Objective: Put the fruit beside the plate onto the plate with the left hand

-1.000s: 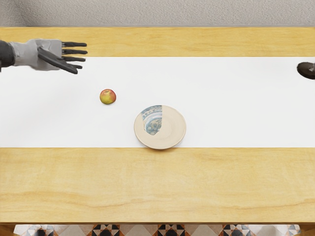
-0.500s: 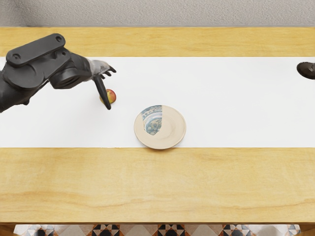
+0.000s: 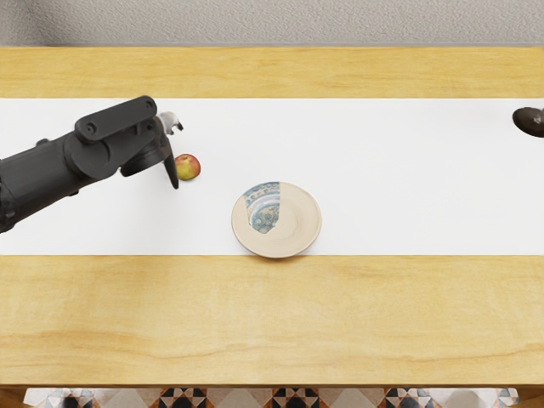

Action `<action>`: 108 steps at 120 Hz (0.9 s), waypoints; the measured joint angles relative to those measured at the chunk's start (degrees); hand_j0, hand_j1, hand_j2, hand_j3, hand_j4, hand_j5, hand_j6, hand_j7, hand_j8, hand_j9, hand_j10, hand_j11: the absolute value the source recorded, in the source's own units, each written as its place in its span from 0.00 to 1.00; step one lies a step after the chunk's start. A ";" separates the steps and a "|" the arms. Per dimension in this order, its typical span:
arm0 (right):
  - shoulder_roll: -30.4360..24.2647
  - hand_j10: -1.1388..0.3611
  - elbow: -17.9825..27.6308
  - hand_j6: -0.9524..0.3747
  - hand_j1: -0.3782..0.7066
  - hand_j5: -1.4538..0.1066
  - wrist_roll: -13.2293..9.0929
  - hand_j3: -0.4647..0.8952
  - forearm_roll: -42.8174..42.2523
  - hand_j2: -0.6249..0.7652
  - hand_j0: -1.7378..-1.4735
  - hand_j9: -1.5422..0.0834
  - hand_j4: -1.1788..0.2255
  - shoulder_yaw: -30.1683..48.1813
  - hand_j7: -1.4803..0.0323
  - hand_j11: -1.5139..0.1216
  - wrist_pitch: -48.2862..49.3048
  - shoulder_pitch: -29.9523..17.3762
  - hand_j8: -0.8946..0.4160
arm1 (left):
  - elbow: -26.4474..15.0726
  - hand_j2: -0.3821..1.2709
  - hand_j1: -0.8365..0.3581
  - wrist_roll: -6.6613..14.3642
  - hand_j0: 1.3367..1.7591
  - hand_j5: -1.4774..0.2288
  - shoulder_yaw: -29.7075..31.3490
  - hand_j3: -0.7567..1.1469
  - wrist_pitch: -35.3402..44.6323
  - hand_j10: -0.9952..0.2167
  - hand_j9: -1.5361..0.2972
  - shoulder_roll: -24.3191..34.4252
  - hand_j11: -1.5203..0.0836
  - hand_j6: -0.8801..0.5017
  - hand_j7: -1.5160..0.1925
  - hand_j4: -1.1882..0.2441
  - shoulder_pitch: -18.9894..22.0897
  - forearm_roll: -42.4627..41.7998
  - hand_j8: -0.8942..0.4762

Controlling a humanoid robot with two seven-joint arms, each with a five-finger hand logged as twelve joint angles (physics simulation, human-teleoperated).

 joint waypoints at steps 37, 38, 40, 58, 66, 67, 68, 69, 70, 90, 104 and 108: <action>0.00 0.76 0.02 0.72 0.03 0.93 0.00 0.34 0.00 0.45 0.30 0.95 0.84 -0.01 0.98 0.93 0.00 0.00 0.68 | -0.28 0.27 0.69 0.00 0.76 0.64 0.36 0.40 0.46 0.57 0.63 -2.19 0.70 0.42 0.66 0.62 -0.09 -0.03 0.43; 0.00 0.76 0.02 0.72 0.03 0.93 0.00 0.34 0.00 0.45 0.30 0.95 0.84 -0.01 0.98 0.93 0.00 0.00 0.68 | -0.28 0.27 0.69 0.00 0.76 0.63 0.36 0.40 0.44 0.57 0.62 -2.19 0.70 0.41 0.65 0.61 -0.09 -0.03 0.43; 0.00 0.76 0.03 0.72 0.03 0.93 0.00 0.34 0.00 0.45 0.30 0.95 0.84 -0.01 0.98 0.93 0.00 0.00 0.68 | -0.29 0.27 0.68 0.00 0.76 0.62 0.37 0.40 0.39 0.56 0.61 -2.19 0.69 0.41 0.65 0.61 -0.09 -0.03 0.42; 0.00 0.76 0.02 0.72 0.03 0.93 0.00 0.34 0.00 0.45 0.30 0.95 0.84 -0.01 0.98 0.93 0.00 0.00 0.68 | -0.33 0.28 0.60 0.00 0.76 0.57 0.54 0.40 -0.58 0.50 0.56 -2.19 0.63 0.35 0.59 0.56 -0.56 -0.03 0.37; 0.00 0.76 0.04 0.72 0.03 0.93 0.00 0.34 0.00 0.45 0.30 0.95 0.84 0.00 0.98 0.93 0.00 0.00 0.68 | -0.35 0.28 0.58 0.00 0.76 0.55 0.95 0.40 -0.82 0.48 0.55 -2.19 0.61 0.34 0.57 0.54 -0.35 -0.03 0.35; 0.00 0.76 0.04 0.72 0.03 0.93 0.00 0.34 0.00 0.45 0.30 0.95 0.84 0.00 0.98 0.93 0.00 0.00 0.68 | -0.36 0.28 0.58 0.00 0.76 0.55 1.01 0.40 -0.84 0.48 0.54 -2.19 0.61 0.33 0.57 0.54 -0.27 -0.03 0.35; 0.00 0.76 0.03 0.72 0.03 0.93 0.00 0.34 0.00 0.45 0.30 0.95 0.84 0.00 0.98 0.93 0.00 0.00 0.68 | -0.36 0.28 0.57 0.00 0.76 0.55 1.05 0.40 -0.86 0.48 0.54 -2.19 0.61 0.33 0.57 0.54 -0.23 -0.03 0.35; 0.00 0.76 0.04 0.72 0.03 0.93 0.00 0.34 0.00 0.45 0.30 0.95 0.84 0.00 0.98 0.93 0.00 0.00 0.68 | -0.37 0.28 0.57 0.00 0.76 0.55 1.10 0.40 -0.88 0.47 0.54 -2.23 0.61 0.33 0.57 0.54 -0.16 -0.03 0.34; 0.00 0.76 0.04 0.72 0.03 0.93 0.00 0.34 0.00 0.45 0.30 0.95 0.84 -0.01 0.98 0.93 0.00 0.00 0.68 | -0.37 0.28 0.57 0.00 0.76 0.54 1.14 0.40 -0.90 0.47 0.54 -2.25 0.61 0.33 0.57 0.53 -0.13 -0.03 0.34; 0.00 0.76 0.05 0.72 0.03 0.93 0.00 0.34 0.00 0.45 0.30 0.95 0.84 0.03 0.98 0.93 0.00 0.00 0.68 | -0.48 0.29 0.50 0.00 0.76 0.49 1.54 0.40 -1.23 0.42 0.49 -2.19 0.55 0.28 0.51 0.49 -0.18 -0.03 0.29; 0.00 0.76 0.04 0.72 0.03 0.93 0.00 0.34 0.00 0.45 0.30 0.95 0.84 0.04 0.98 0.93 0.00 0.00 0.68 | -0.49 0.31 0.48 0.01 0.76 0.45 1.59 0.40 -1.66 0.37 0.45 -2.24 0.50 0.29 0.47 0.44 -0.18 0.06 0.31; 0.00 0.76 0.03 0.72 0.03 0.93 0.00 0.34 0.00 0.45 0.30 0.95 0.84 0.04 0.98 0.93 0.00 0.00 0.68 | -0.58 0.32 0.47 0.01 0.75 0.44 1.59 0.40 -1.74 0.36 0.43 -2.20 0.48 0.30 0.45 0.43 -0.18 0.09 0.32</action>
